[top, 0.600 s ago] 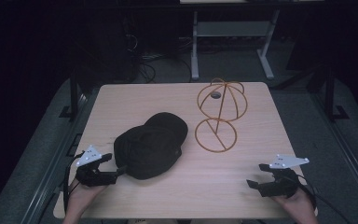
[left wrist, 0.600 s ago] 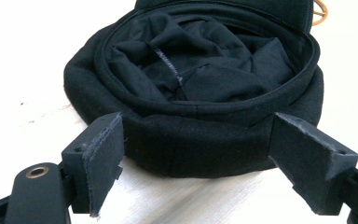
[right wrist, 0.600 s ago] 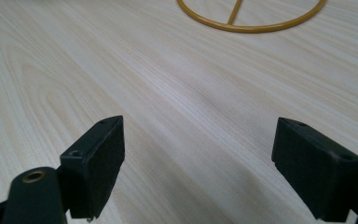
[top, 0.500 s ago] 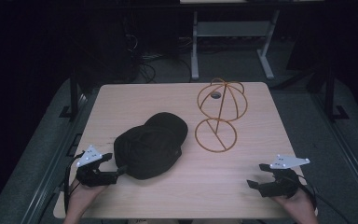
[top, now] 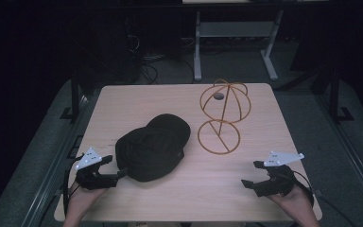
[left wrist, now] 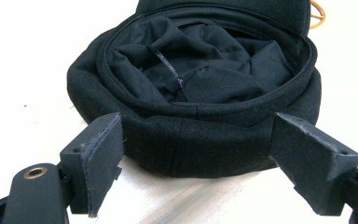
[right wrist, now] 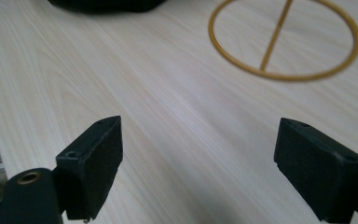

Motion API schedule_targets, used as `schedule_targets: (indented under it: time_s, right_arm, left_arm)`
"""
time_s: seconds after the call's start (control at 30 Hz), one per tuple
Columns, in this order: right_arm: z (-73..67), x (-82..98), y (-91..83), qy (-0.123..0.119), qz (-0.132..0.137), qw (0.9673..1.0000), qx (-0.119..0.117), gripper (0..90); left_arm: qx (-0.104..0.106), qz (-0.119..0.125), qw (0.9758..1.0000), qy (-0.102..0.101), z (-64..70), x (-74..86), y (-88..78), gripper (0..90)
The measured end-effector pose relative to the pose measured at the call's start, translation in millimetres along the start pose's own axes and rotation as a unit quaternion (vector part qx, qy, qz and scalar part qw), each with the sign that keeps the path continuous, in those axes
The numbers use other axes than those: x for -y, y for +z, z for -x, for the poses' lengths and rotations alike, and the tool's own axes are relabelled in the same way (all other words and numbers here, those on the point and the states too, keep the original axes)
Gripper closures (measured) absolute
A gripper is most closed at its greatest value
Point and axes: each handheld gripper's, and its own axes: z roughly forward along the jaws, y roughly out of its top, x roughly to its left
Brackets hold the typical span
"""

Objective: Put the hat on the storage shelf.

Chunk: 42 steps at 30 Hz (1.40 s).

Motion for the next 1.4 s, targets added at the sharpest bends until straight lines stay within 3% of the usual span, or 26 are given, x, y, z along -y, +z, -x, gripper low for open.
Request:
schedule_targets:
  time_s: [0.27,0.4,0.53,0.93,1.4]
  right_arm:
    - [-8.9,-30.3,2.0,-0.032,-0.007,0.9994,-0.01,15.1]
    - [-15.4,-43.9,14.8,-0.048,-0.032,0.9981,-0.023,15.1]
    - [-21.4,-57.3,27.6,-0.059,-0.041,0.9966,-0.04,15.1]
    - [-37.9,-91.7,52.7,-0.09,-0.05,0.9922,-0.069,15.0]
    - [-44.6,-123.0,74.3,-0.112,-0.054,0.9874,-0.099,14.8]
  left_arm:
    - [0.0,0.003,1.0,-0.007,-1.1,0.5,-0.5,17.4]
    - [-0.001,0.003,1.0,-0.006,-2.0,0.7,-0.7,17.4]
    - [0.0,0.003,1.0,-0.009,-2.4,1.0,-1.3,17.5]
    - [-0.001,0.005,0.9999,-0.011,-5.3,1.4,-2.2,17.5]
    - [-0.004,0.007,0.9998,-0.018,-7.2,2.7,-2.7,17.4]
